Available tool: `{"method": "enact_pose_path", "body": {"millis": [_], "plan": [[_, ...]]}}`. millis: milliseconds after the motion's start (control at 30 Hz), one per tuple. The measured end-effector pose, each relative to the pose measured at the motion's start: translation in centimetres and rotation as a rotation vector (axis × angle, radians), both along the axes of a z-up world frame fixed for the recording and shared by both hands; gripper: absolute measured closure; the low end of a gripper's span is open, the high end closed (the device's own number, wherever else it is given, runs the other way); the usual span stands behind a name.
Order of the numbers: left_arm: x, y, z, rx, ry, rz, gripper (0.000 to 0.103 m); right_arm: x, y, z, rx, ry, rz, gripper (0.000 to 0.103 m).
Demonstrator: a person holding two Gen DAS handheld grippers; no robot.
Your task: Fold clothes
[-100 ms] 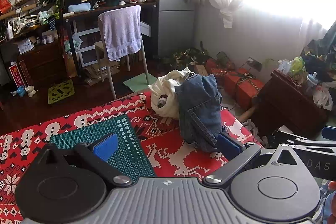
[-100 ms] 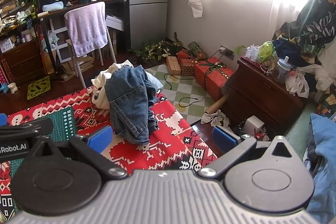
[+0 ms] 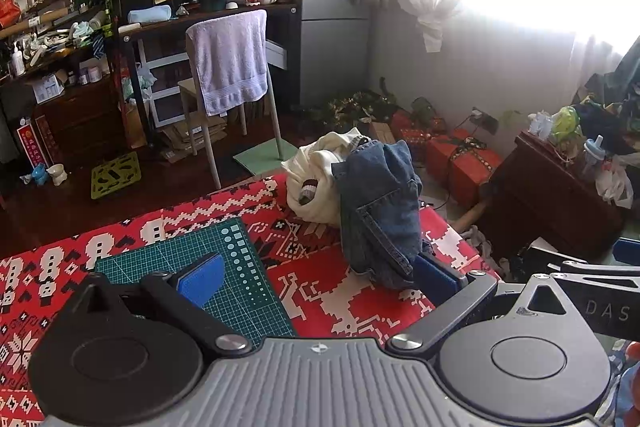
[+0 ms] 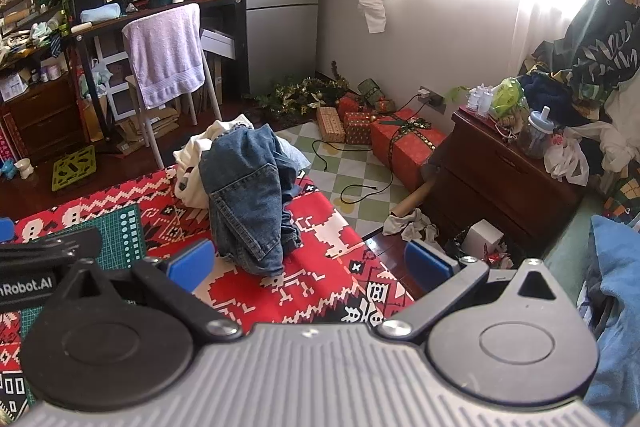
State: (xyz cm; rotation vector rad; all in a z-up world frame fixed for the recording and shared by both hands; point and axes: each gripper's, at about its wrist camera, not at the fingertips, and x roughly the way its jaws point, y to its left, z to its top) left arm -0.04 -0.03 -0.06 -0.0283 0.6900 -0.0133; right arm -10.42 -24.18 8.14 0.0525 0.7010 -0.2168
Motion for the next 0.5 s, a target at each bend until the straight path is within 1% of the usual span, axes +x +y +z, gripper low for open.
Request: {"method": "enact_pose_path", "body": {"millis": [333,500], "plan": [[-0.1,-0.08,-0.16,0.005,0.0,0.0,0.001,-0.13,0.05,0.35,0.004,0.007,0.006,0.0],[-0.15,0.0,-0.23,0.003,0.001,-0.001,0.002,0.01,0.03,-0.05,0.004,0.003,0.01,0.0]]}}
